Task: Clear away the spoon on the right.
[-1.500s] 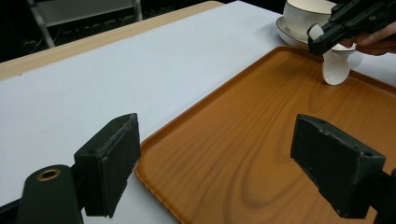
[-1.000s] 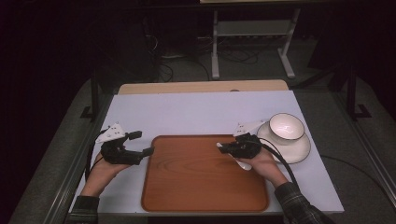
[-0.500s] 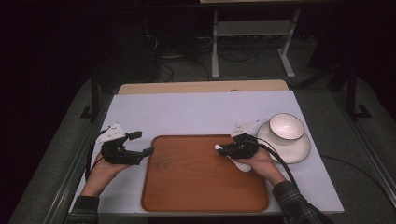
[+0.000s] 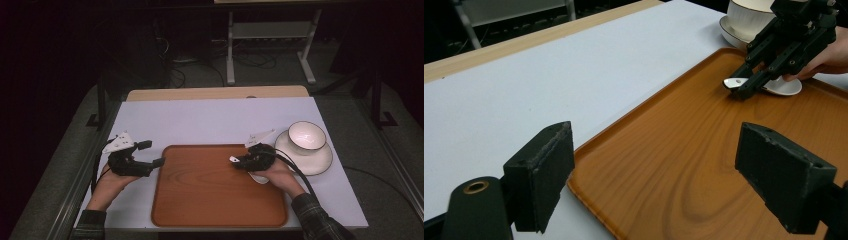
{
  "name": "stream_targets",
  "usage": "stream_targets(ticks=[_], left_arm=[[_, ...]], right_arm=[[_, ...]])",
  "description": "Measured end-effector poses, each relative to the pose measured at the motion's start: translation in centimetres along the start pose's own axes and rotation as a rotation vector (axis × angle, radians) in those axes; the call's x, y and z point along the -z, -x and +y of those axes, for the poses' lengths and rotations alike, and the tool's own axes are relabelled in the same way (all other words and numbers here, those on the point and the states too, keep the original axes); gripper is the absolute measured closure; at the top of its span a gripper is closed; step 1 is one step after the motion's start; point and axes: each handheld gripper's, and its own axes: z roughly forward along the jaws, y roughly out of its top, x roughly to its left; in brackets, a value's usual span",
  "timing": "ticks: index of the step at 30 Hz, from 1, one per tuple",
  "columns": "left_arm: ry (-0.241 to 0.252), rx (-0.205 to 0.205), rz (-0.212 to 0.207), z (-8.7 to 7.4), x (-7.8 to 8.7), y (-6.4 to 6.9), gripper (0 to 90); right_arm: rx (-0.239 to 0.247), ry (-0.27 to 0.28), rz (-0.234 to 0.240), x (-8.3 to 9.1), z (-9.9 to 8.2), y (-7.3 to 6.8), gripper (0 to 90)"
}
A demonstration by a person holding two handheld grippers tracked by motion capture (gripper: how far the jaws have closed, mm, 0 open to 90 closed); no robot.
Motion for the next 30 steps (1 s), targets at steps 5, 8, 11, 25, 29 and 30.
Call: stream_targets(ticks=[5,8,11,25,29,30], left_arm=[[-0.002,-0.001,-0.003,0.0,0.0,0.0,15.4],[-0.001,-0.001,-0.002,0.0,0.0,0.0,15.4],[0.000,0.000,0.000,0.0,0.0,0.0,15.4],[-0.004,-0.003,-0.006,0.0,-0.1,-0.1,15.4],[-0.005,-0.005,-0.010,0.1,-0.2,0.0,15.4],[-0.006,-0.006,-0.011,0.1,-0.2,0.0,15.4]], right_arm=[[0.009,-0.016,-0.008,-0.2,-0.1,-0.1,70.2],[0.011,-0.016,-0.008,-0.2,-0.1,-0.1,68.8],[0.020,-0.014,-0.014,-0.2,0.0,-0.2,64.7],[0.023,0.045,-0.011,1.5,0.6,-1.1,38.5],[0.010,0.072,-0.002,2.5,0.7,-1.1,35.0],[0.007,0.085,-0.007,3.1,0.8,-1.0,34.1]])
